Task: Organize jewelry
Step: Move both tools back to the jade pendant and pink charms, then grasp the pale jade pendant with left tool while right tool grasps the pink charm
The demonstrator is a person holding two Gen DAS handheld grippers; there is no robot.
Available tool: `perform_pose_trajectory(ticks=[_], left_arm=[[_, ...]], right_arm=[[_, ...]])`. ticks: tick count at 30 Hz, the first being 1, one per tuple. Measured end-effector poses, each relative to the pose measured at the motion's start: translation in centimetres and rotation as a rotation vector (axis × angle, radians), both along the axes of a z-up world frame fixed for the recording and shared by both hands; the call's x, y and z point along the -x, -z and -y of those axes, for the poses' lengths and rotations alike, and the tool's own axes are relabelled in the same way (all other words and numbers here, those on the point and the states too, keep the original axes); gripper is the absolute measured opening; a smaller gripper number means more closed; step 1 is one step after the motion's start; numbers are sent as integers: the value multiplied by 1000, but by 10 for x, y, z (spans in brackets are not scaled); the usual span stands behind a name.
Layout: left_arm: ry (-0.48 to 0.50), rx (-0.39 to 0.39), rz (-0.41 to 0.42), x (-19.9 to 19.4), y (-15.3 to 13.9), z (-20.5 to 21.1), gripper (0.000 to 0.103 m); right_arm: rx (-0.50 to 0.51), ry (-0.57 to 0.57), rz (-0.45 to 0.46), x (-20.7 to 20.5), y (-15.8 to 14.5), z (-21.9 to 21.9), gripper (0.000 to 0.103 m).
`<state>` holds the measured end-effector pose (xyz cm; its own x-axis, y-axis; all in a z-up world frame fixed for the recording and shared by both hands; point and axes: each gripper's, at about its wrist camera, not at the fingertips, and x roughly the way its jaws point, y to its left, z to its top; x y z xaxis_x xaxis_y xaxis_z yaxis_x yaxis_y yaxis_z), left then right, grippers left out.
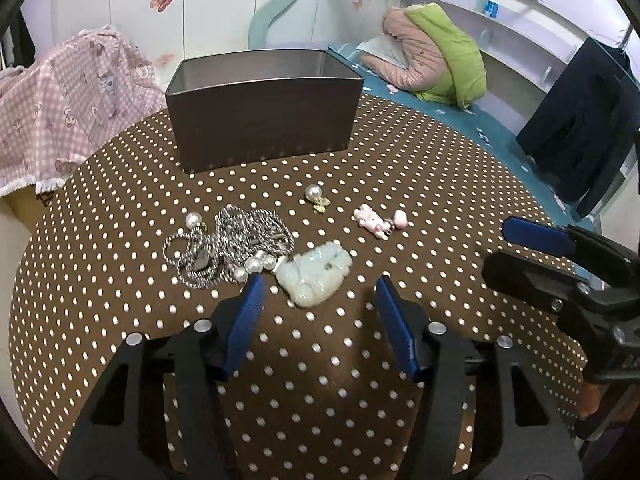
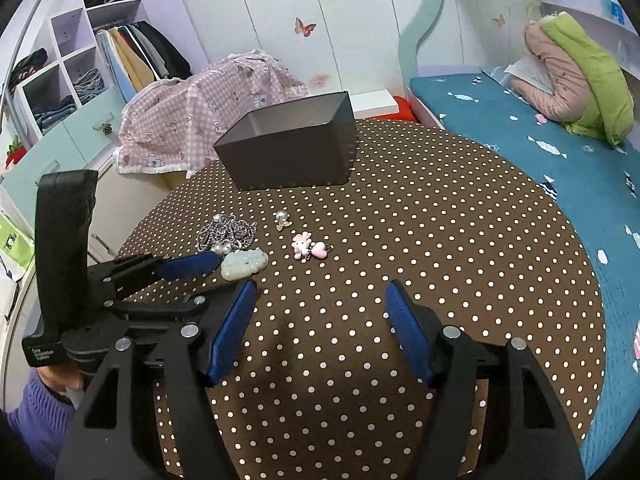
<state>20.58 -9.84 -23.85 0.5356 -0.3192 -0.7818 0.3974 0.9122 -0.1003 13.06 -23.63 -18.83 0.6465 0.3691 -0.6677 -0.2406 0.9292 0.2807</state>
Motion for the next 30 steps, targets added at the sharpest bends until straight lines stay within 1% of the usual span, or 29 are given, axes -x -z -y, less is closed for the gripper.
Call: perform_pose_trajectory(ticks=[3, 4, 6, 8, 12, 14, 17, 23, 24, 25, 26, 27, 30], left_arm=[[9, -28, 15, -6, 1, 4, 48], [12, -50, 25, -7, 1, 8, 42], [15, -72, 37, -9, 1, 12, 40], [18, -74, 38, -10, 1, 16, 40], [25, -69, 37, -13, 1, 15, 39], [23, -62, 37, -12, 1, 11, 34], [16, -16, 8, -15, -1, -1, 34], [10, 9, 4, -8, -4, -15, 30], [13, 20, 5, -7, -5, -17, 21], [14, 38, 10, -5, -9, -22, 15], [17, 54, 3, -4, -10, -26, 14], [20, 70, -5, -4, -12, -30, 7], [25, 51, -11, -3, -7, -35, 6]], right_arm=[[-5, 5, -6, -3, 2, 1, 65], [-4, 5, -8, -4, 3, 2, 66], [-2, 9, -14, -5, 5, 3, 66], [0, 7, -22, -7, 7, 3, 66], [11, 3, -37, -13, 10, 0, 66], [23, -3, -42, -15, 11, -3, 66], [55, -13, -48, -20, 13, -8, 66], [137, -28, -50, -37, 18, -22, 66], [147, -32, -47, -39, 18, -24, 66], [160, -38, -42, -41, 18, -27, 66], [169, -45, -39, -43, 18, -30, 66], [178, -54, -39, -46, 19, -34, 66], [199, -73, -45, -54, 22, -42, 66]])
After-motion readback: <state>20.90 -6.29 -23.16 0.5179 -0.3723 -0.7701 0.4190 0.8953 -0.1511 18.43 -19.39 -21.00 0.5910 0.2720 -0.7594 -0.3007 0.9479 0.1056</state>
